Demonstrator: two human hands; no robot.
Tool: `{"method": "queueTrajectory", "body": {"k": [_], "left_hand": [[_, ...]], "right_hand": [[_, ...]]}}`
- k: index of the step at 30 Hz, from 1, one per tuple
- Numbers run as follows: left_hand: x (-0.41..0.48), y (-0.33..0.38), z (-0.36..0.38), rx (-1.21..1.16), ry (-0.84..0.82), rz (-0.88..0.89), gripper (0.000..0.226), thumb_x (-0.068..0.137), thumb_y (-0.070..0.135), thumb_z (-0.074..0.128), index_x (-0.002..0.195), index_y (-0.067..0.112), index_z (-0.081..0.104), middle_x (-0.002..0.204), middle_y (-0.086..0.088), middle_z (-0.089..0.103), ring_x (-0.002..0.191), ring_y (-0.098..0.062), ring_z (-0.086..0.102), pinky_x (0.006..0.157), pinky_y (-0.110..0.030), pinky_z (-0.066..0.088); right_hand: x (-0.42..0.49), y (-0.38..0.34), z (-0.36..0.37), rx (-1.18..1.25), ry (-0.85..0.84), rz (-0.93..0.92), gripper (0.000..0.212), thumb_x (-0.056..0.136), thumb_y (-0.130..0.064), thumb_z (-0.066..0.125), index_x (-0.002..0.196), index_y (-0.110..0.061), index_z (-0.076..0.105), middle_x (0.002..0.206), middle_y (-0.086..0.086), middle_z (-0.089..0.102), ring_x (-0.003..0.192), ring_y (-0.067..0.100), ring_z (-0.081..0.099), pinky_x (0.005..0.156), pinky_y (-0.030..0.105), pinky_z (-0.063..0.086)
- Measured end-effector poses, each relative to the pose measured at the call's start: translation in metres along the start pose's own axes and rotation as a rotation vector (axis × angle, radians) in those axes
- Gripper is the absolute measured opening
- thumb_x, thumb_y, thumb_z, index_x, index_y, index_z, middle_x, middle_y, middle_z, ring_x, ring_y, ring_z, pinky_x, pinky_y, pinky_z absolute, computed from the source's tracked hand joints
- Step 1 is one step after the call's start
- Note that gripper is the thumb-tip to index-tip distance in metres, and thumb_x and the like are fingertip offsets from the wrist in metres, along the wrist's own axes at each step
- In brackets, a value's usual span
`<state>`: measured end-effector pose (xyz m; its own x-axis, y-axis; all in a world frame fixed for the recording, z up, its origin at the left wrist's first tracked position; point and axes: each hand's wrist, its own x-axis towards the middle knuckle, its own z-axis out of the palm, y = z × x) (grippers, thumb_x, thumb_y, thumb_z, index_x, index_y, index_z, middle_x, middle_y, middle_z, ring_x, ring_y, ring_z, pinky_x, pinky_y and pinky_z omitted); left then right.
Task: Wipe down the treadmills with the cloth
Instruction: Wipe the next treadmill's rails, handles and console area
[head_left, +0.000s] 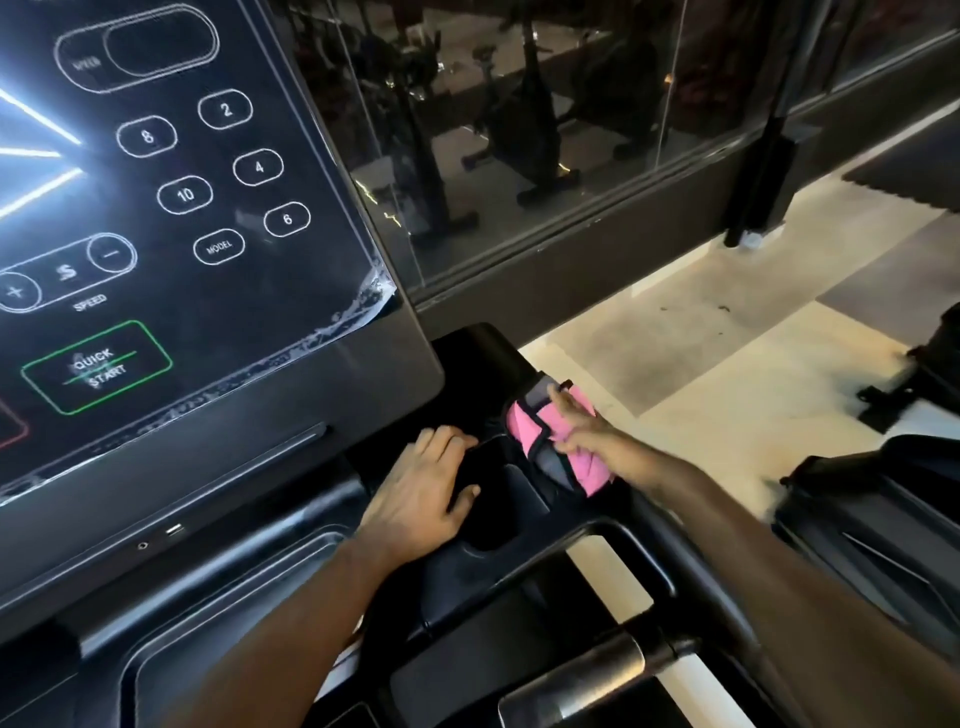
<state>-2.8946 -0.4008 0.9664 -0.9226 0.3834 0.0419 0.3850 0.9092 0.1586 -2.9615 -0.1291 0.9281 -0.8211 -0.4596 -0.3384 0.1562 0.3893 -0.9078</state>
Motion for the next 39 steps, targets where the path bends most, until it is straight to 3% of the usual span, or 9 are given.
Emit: {"method": "queueTrajectory", "body": {"k": [2, 5, 9, 17, 23, 28, 34, 37, 39], "left_hand": [[0.006, 0.000, 0.003, 0.018, -0.011, -0.018, 0.053, 0.094, 0.040, 0.053, 0.143, 0.019, 0.043, 0.141, 0.005, 0.041, 0.127, -0.017, 0.040, 0.104, -0.036, 0.040], [0.006, -0.001, 0.008, 0.009, -0.012, -0.026, 0.051, 0.097, 0.031, 0.049, 0.146, 0.018, 0.041, 0.147, 0.005, 0.037, 0.133, -0.016, 0.037, 0.110, -0.034, 0.035], [0.009, -0.005, 0.011, -0.017, -0.019, -0.035, 0.054, 0.091, 0.015, 0.051, 0.145, 0.020, 0.042, 0.149, 0.006, 0.037, 0.132, -0.016, 0.038, 0.110, -0.032, 0.034], [0.010, -0.006, 0.008, -0.030, -0.016, -0.031, 0.054, 0.091, 0.010, 0.051, 0.143, 0.023, 0.044, 0.148, 0.009, 0.037, 0.127, -0.014, 0.042, 0.107, -0.027, 0.033], [0.012, -0.002, 0.009, -0.009, -0.029, -0.054, 0.067, 0.084, 0.003, 0.056, 0.146, 0.022, 0.042, 0.152, 0.009, 0.035, 0.131, -0.015, 0.040, 0.108, -0.028, 0.035], [0.011, -0.001, 0.009, 0.007, -0.034, -0.065, 0.065, 0.083, 0.003, 0.058, 0.145, 0.019, 0.044, 0.150, 0.005, 0.038, 0.127, -0.017, 0.043, 0.105, -0.030, 0.036], [0.011, -0.003, 0.010, 0.032, -0.027, -0.038, 0.056, 0.088, 0.006, 0.055, 0.142, 0.017, 0.045, 0.149, 0.003, 0.038, 0.128, -0.020, 0.042, 0.105, -0.031, 0.035], [0.011, -0.003, 0.010, 0.034, -0.018, -0.026, 0.052, 0.091, 0.008, 0.052, 0.143, 0.016, 0.045, 0.148, 0.003, 0.038, 0.127, -0.020, 0.042, 0.104, -0.032, 0.036], [0.011, -0.004, 0.010, 0.032, -0.016, -0.032, 0.052, 0.092, 0.008, 0.050, 0.143, 0.016, 0.044, 0.149, 0.002, 0.038, 0.128, -0.020, 0.041, 0.105, -0.034, 0.038]], "right_hand": [[0.010, 0.003, 0.013, 0.071, 0.228, 0.034, 0.065, 0.089, -0.078, 0.043, 0.146, -0.069, 0.013, 0.164, -0.030, 0.005, 0.155, 0.002, 0.001, 0.127, 0.048, 0.001], [0.029, -0.014, 0.034, -0.428, 0.402, 0.225, 0.063, 0.099, -0.071, 0.022, 0.157, -0.053, 0.007, 0.170, -0.006, -0.011, 0.157, 0.023, 0.004, 0.121, 0.057, 0.013], [0.087, -0.041, 0.043, -0.688, 0.402, 0.076, 0.071, 0.091, -0.080, 0.020, 0.155, -0.051, 0.013, 0.170, 0.014, -0.008, 0.151, 0.042, 0.015, 0.115, 0.063, 0.024], [0.208, -0.084, 0.001, -0.509, 0.215, 0.084, 0.060, 0.090, -0.075, 0.030, 0.148, -0.060, 0.027, 0.169, 0.001, 0.016, 0.150, 0.036, 0.028, 0.117, 0.059, 0.027], [0.095, -0.020, 0.017, -0.529, 0.356, 0.069, 0.061, 0.090, -0.076, 0.023, 0.148, -0.061, 0.014, 0.161, -0.005, 0.030, 0.133, 0.037, 0.051, 0.107, 0.054, 0.041], [0.068, -0.034, 0.029, -0.639, 0.412, 0.164, 0.063, 0.097, -0.073, 0.023, 0.155, -0.051, 0.012, 0.158, 0.012, 0.034, 0.129, 0.044, 0.051, 0.106, 0.058, 0.038], [0.185, -0.074, 0.002, -0.479, 0.304, 0.128, 0.081, 0.083, -0.087, 0.031, 0.153, -0.048, 0.024, 0.153, 0.015, 0.047, 0.133, 0.040, 0.051, 0.109, 0.048, 0.042], [0.203, -0.069, -0.015, -0.272, 0.231, 0.115, 0.069, 0.089, -0.078, 0.045, 0.148, -0.041, 0.044, 0.134, 0.013, 0.062, 0.115, 0.030, 0.063, 0.093, 0.032, 0.048], [0.200, -0.058, -0.021, -0.150, 0.213, 0.093, 0.066, 0.089, -0.077, 0.048, 0.144, -0.040, 0.052, 0.131, 0.006, 0.064, 0.115, 0.024, 0.063, 0.095, 0.030, 0.048]]}}
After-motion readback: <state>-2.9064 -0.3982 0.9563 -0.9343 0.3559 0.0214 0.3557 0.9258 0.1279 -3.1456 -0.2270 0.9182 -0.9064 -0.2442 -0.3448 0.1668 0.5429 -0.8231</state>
